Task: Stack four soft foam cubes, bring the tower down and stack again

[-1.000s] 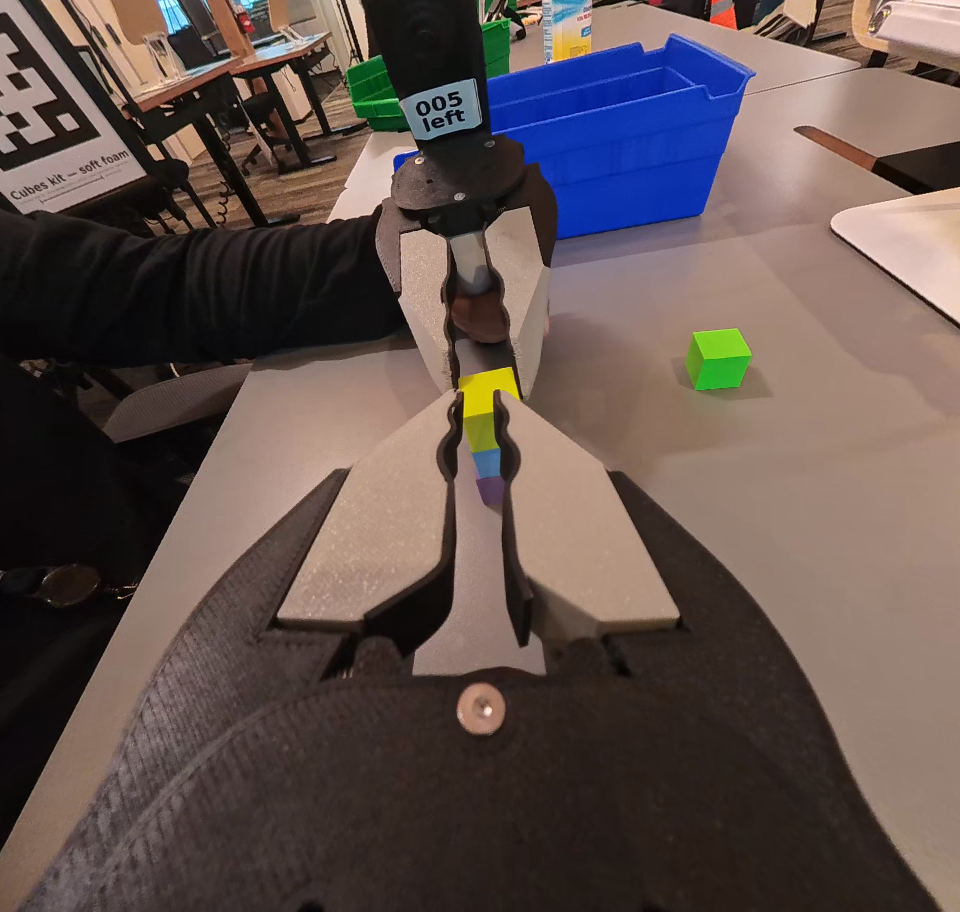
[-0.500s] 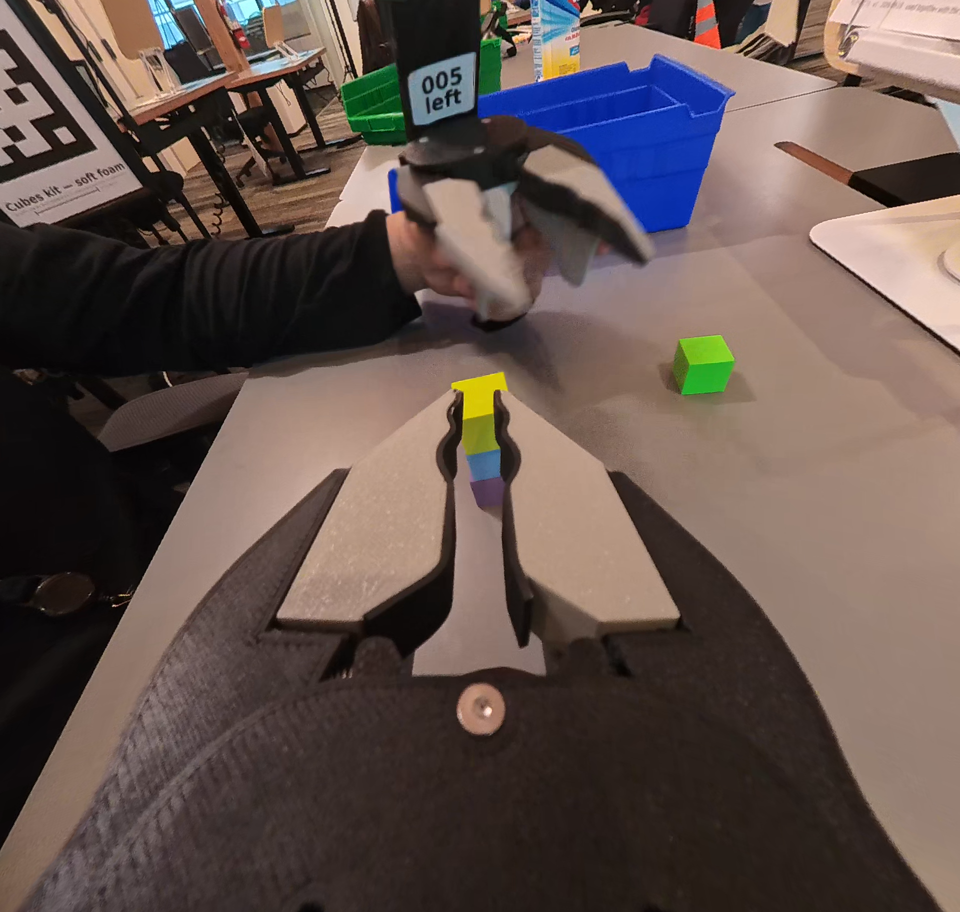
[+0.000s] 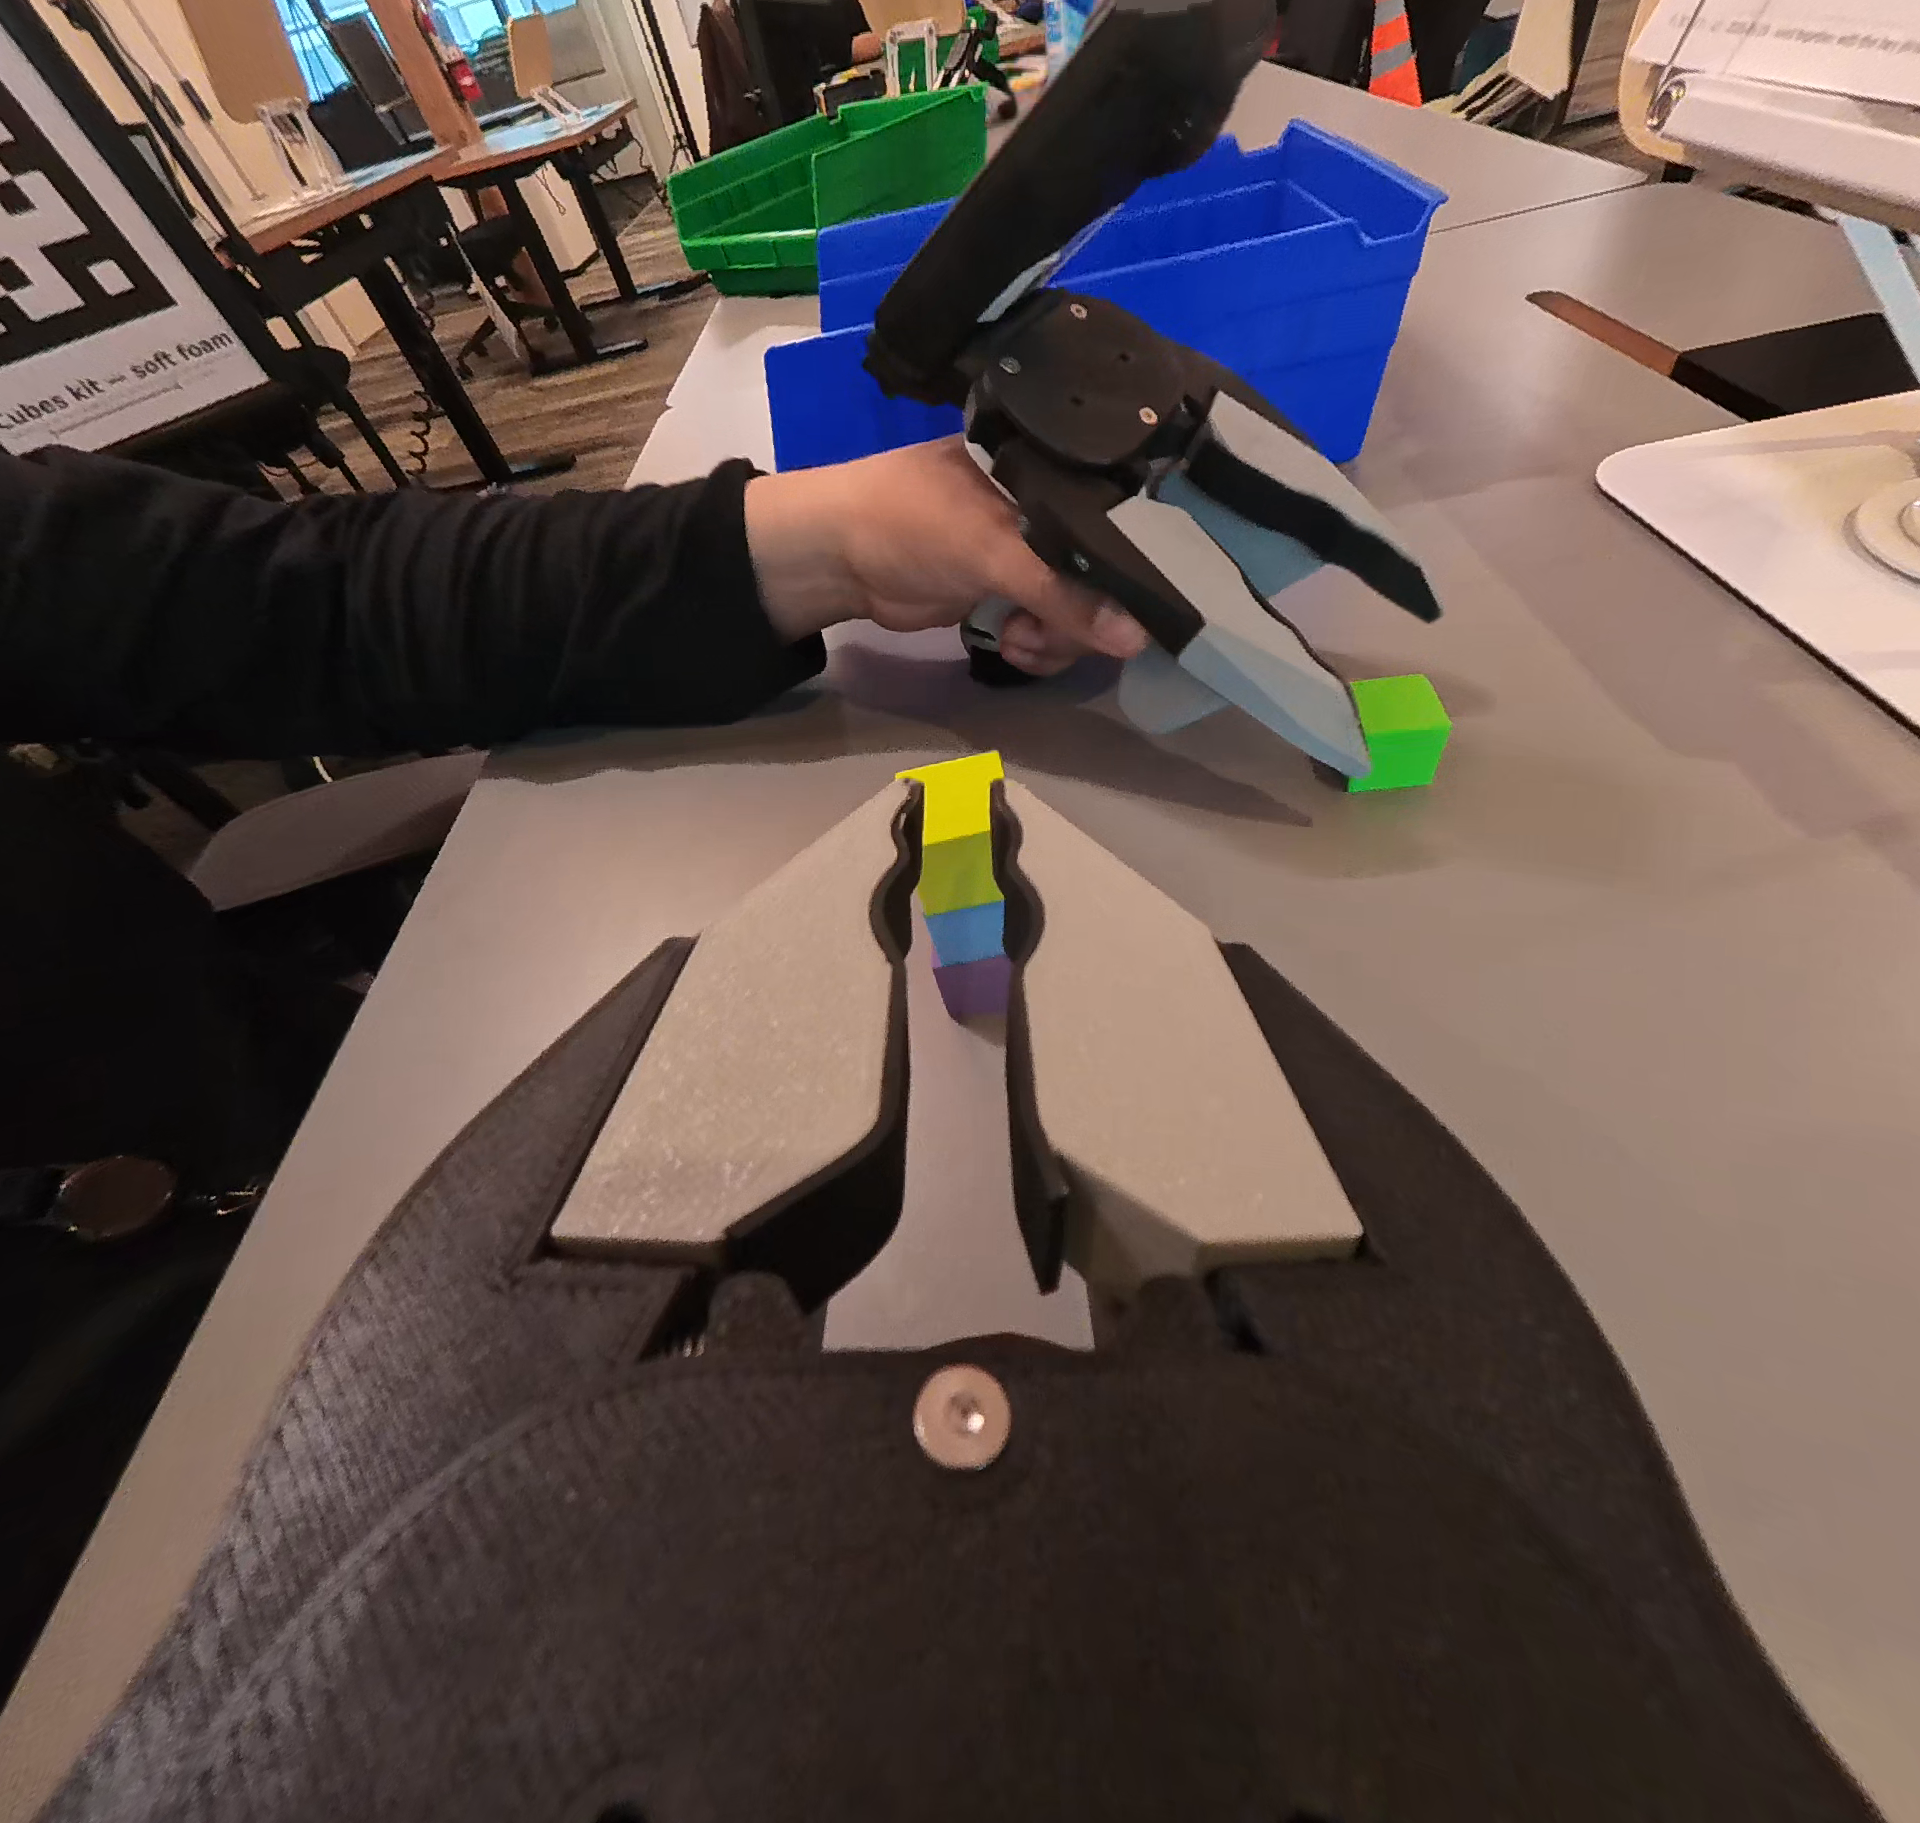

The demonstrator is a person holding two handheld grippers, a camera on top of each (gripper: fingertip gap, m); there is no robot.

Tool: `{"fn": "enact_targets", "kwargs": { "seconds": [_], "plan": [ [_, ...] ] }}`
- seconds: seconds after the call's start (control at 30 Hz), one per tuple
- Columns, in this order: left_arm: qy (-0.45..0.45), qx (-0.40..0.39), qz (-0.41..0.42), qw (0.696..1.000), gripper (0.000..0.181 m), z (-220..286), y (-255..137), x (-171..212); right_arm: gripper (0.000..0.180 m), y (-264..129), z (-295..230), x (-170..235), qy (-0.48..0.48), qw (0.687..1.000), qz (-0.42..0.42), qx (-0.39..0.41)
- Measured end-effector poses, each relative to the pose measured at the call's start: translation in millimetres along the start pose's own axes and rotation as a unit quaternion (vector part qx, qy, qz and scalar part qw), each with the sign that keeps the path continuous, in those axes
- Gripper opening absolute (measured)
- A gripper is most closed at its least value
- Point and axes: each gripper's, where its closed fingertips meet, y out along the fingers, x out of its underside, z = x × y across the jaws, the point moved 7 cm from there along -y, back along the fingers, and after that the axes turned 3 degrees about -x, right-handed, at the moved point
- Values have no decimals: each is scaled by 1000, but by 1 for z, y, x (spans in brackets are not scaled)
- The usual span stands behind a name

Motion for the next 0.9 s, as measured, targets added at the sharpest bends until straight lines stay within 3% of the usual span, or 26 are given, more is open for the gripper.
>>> {"fn": "enact_targets", "kwargs": {
  "seconds": [0.13, 0.2, 0.33, 0.43, 0.63, 0.8, 0.9],
  "plan": [
    [8, -16, -45, 999, 57, 2, 11, 3, 10, -3, 0, -2, 1, 1000, 7, 2],
    [12, -14, -48, 999, 33, 3, 11, 4, 10, -4, -1, -4, -1, 1000, 9, 3],
    [42, -8, -9, 999, 32, 5, 2, 1, 9, -6, 0, -5, -2, 1000, 11, 11],
    [112, 12, 71, 991, 32, 14, -15, -5, 9, -8, 5, -4, 9, 999, 8, 30],
    [345, -8, 203, 916, 32, 55, -67, -21, 17, -14, 12, -7, 49, 997, 40, 39],
    [406, 47, 253, 877, 32, 89, -95, -24, 30, -15, 9, -14, 90, 992, 87, -2],
    [445, 41, 275, 851, 32, 99, -100, -21, 36, -13, 7, -16, 105, 989, 100, -18]
  ]
}}
